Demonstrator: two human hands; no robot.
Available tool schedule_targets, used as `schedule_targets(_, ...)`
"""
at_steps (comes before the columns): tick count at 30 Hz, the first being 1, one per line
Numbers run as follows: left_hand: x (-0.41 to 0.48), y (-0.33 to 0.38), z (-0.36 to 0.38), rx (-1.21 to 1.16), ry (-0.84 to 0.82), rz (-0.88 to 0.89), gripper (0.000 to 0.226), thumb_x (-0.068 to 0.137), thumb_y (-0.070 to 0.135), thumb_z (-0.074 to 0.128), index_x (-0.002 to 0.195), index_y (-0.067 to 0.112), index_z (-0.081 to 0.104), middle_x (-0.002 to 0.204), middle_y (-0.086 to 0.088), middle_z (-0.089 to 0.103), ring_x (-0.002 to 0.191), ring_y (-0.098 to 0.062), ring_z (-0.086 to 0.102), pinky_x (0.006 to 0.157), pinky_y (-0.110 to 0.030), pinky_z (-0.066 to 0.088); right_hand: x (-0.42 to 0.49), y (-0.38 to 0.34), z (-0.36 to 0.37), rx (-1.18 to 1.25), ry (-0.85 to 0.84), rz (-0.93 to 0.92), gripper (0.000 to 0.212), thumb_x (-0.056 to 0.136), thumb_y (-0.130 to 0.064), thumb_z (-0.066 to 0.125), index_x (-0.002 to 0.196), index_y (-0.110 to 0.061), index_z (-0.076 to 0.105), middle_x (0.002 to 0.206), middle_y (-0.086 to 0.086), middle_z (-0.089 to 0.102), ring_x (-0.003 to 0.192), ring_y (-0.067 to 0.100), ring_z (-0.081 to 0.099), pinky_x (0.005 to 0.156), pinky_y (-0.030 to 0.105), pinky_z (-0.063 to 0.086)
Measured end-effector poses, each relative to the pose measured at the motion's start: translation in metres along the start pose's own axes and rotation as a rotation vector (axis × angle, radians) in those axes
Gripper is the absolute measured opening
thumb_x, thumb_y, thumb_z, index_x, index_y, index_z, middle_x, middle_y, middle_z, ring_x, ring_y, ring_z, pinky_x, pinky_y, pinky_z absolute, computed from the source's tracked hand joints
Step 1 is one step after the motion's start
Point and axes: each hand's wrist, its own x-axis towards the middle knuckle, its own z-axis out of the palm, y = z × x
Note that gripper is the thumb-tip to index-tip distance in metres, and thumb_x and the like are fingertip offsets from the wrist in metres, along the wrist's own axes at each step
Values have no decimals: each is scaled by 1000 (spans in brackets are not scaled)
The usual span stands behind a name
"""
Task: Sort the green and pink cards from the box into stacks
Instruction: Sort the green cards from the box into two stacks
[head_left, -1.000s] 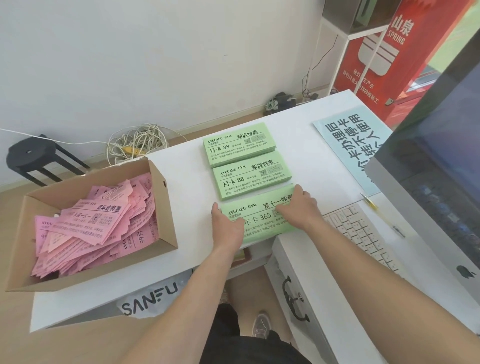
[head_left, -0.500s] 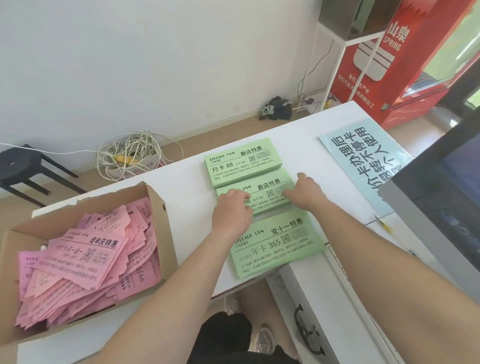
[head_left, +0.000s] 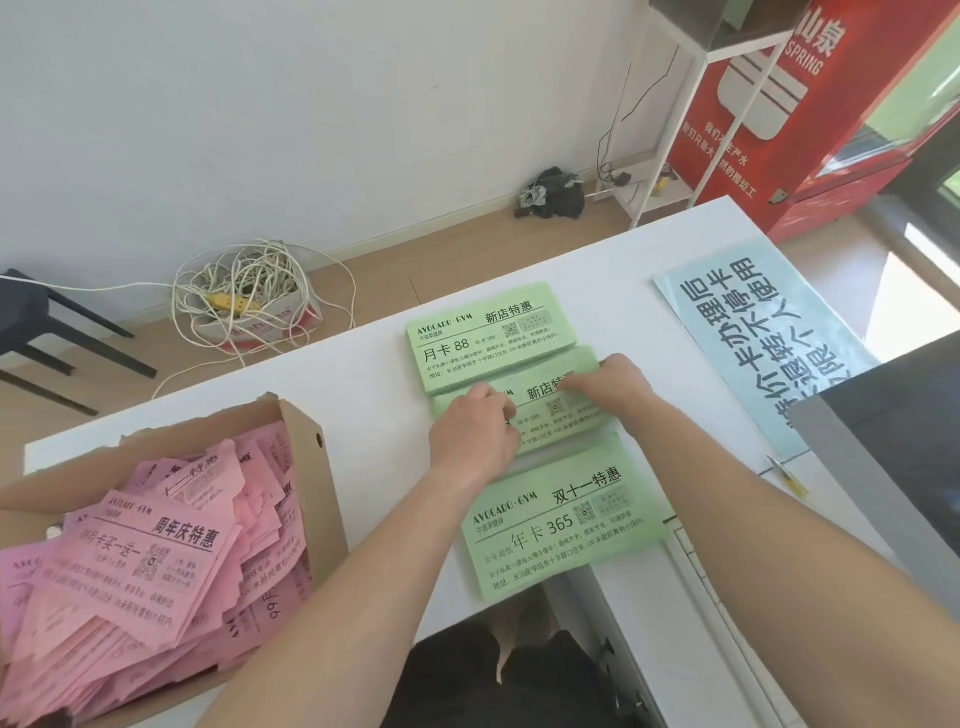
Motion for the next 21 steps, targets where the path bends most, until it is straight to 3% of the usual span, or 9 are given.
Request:
schedule_targets(2, -2, 3, 3, 26, 0, -16, 31, 94, 29, 56, 124, 27, 63, 130, 12, 51, 115, -16, 52, 75, -31, 43, 0, 3, -4, 41, -37, -24, 42, 79, -36, 76, 109, -10, 59, 108, 9, 67, 94, 24, 67, 76, 35, 54)
schedule_targets(4, -4, 8, 6, 62, -10, -22, 36, 93, 32, 57, 128, 24, 59, 132, 9, 49, 116, -17, 50, 75, -31, 42, -3, 6, -6, 122, -83, -76, 31, 84, -33, 74, 101, -14, 57, 105, 7, 67, 88, 19, 66, 70, 33, 51)
schedule_targets(7, -4, 21, 7, 27, -45, -46, 47, 92, 39, 57, 136, 23, 53, 137, 5, 47, 122, -19, 49, 84, -35, 46, -9, 10, -9, 275, -98, -157, 27, 89, -38, 69, 100, -15, 58, 102, 6, 71, 91, 21, 68, 84, 41, 56)
schedule_targets(10, -3, 42, 6, -222, -37, -96, 57, 92, 51, 56, 140, 22, 48, 139, 5, 52, 120, -17, 54, 95, -36, 46, -18, 17, -18, 451, -144, -195, 34, 98, -37, 53, 107, -7, 67, 104, 13, 73, 83, 22, 71, 81, 42, 57)
schedule_targets(12, -3, 55, 4, -397, -26, -169, 67, 90, 63, 55, 137, 17, 47, 132, 5, 58, 109, -16, 56, 90, -34, 44, -25, 21, -21, 509, -212, -224, 39, 102, -33, 45, 106, -5, 71, 106, 12, 74, 76, 20, 70, 75, 38, 56)
schedule_targets(15, -2, 67, -3, -467, -26, -262, 79, 83, 78, 49, 130, 13, 47, 118, 2, 61, 99, -20, 58, 84, -35, 43, -33, 23, -18, 506, -259, -261, 42, 104, -34, 40, 110, -7, 72, 107, 9, 73, 81, 18, 70, 77, 36, 57)
schedule_targets(17, 3, 67, -6, -472, -18, -311, 74, 85, 71, 55, 128, 12, 47, 114, 0, 61, 99, -24, 59, 86, -37, 47, -35, 22, -16, 482, -280, -282, 45, 105, -36, 37, 110, -11, 74, 107, 6, 73, 87, 19, 69, 82, 39, 57)
schedule_targets(21, 14, 53, -7, -652, -38, -359, 31, 89, 35, 67, 116, 21, 62, 106, 0, 70, 93, -21, 66, 85, -45, 59, -33, 24, -20, 467, -325, -286, 49, 107, -37, 32, 106, -15, 76, 106, 0, 76, 89, 19, 68, 84, 38, 55)
